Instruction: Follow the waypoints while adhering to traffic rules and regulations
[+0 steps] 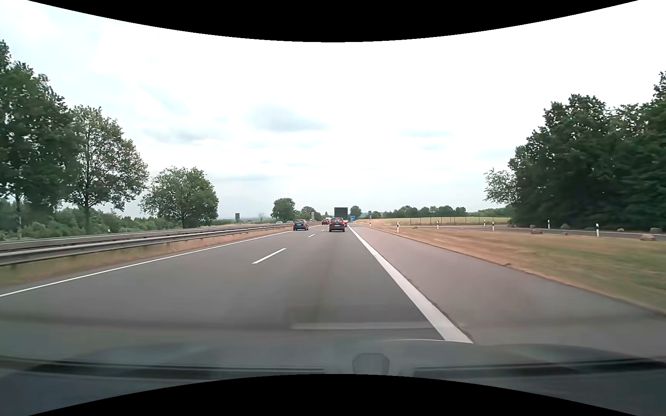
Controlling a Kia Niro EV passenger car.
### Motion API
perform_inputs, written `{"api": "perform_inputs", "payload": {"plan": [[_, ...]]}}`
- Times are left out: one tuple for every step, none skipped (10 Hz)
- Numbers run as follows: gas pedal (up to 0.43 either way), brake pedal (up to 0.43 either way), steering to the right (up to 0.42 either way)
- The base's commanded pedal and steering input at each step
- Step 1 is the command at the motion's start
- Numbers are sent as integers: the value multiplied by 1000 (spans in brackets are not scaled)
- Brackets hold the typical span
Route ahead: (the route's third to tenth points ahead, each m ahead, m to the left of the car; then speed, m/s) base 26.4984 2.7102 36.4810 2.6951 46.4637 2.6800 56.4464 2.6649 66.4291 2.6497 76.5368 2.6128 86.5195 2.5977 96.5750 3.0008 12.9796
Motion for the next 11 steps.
{"api": "perform_inputs", "payload": {"plan": [[0,0,-3],[0,0,-2],[0,0,-2],[0,0,-3],[0,0,-2],[0,0,-3],[0,0,-2],[0,0,-2],[0,0,-2],[0,0,-2],[0,0,-2]]}}
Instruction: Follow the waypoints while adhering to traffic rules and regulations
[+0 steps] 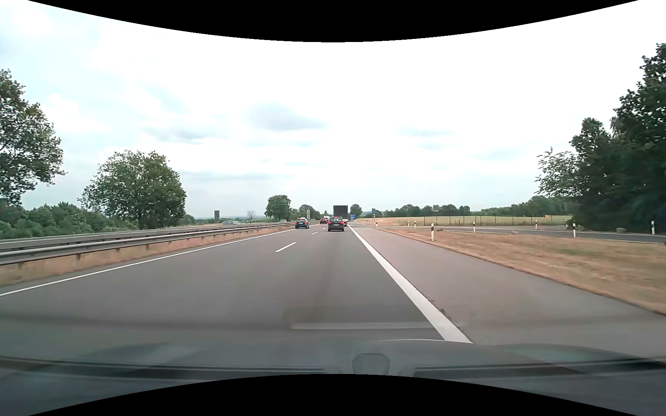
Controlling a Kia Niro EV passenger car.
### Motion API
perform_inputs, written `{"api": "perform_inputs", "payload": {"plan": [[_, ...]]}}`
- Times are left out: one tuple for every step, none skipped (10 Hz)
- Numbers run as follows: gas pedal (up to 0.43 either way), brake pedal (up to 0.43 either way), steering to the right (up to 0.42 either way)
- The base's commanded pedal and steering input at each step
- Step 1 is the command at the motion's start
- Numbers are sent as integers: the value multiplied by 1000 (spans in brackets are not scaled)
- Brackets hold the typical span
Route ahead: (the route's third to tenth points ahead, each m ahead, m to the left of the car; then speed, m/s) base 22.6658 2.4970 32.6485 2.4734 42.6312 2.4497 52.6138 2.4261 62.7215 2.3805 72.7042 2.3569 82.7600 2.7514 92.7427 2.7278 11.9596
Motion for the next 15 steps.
{"api": "perform_inputs", "payload": {"plan": [[0,0,-2],[0,0,-3],[0,0,-3],[0,0,-3],[0,0,-3],[0,0,-3],[0,0,-3],[28,0,-3],[39,0,-3],[59,0,-3],[59,0,-3],[67,0,-3],[67,0,-3],[67,0,-3],[67,0,-3]]}}
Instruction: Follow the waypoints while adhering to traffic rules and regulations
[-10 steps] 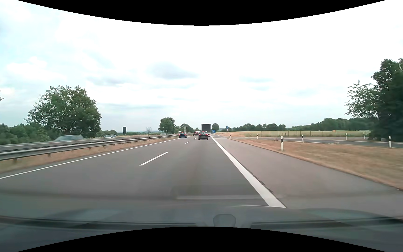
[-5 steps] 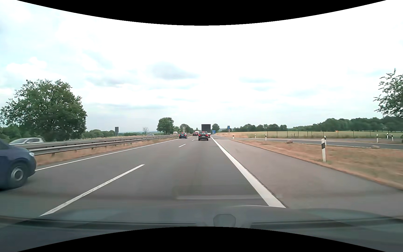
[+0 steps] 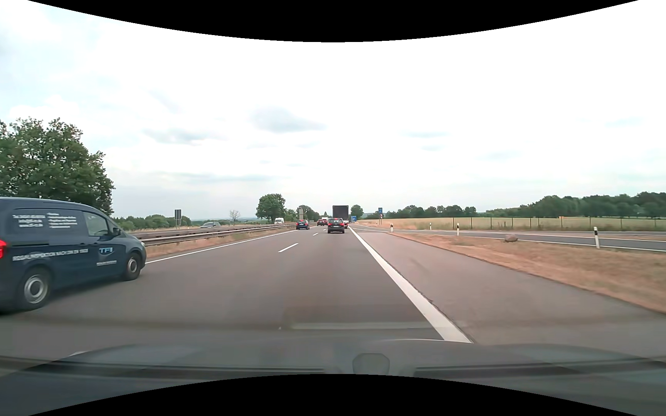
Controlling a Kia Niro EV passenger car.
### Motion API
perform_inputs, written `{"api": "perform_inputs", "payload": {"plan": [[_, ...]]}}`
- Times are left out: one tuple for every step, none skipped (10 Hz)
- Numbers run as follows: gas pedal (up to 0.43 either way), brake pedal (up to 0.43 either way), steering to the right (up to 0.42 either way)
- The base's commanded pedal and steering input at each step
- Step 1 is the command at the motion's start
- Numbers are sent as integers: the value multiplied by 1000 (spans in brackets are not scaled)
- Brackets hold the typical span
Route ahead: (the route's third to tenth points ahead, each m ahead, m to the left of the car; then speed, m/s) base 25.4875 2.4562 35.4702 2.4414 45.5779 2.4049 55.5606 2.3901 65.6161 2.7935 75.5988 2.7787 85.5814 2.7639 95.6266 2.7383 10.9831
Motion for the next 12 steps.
{"api": "perform_inputs", "payload": {"plan": [[67,0,-3],[67,0,-3],[67,0,-3],[67,0,-3],[67,0,-3],[67,0,-3],[67,0,-3],[67,0,-3],[67,0,-3],[67,0,-3],[67,0,-3],[67,0,-3]]}}
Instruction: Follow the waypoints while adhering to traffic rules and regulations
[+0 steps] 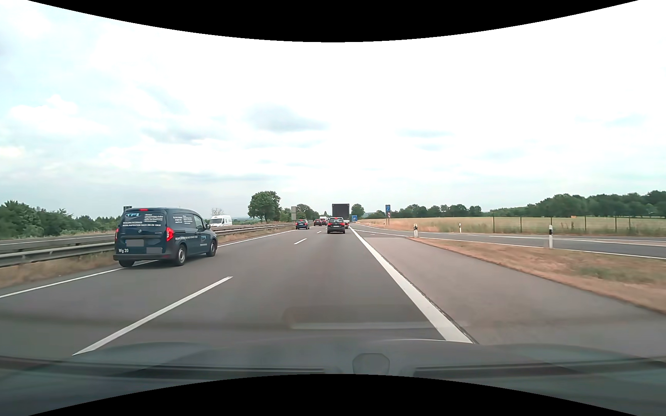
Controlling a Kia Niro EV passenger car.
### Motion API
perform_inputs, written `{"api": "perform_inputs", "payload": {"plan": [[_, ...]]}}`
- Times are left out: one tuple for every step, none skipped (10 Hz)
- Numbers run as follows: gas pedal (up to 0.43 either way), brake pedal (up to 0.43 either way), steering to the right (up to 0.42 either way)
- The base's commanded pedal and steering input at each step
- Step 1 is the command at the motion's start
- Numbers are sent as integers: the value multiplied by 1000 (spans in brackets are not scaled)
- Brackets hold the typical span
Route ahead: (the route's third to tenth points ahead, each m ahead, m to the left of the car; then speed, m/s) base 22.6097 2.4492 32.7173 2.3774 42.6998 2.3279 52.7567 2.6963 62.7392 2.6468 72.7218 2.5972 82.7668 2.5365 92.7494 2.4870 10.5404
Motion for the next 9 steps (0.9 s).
{"api": "perform_inputs", "payload": {"plan": [[67,0,-3],[67,0,-3],[67,0,-3],[67,0,-3],[67,0,-3],[67,0,-3],[67,0,-3],[67,0,-3],[67,0,-3]]}}
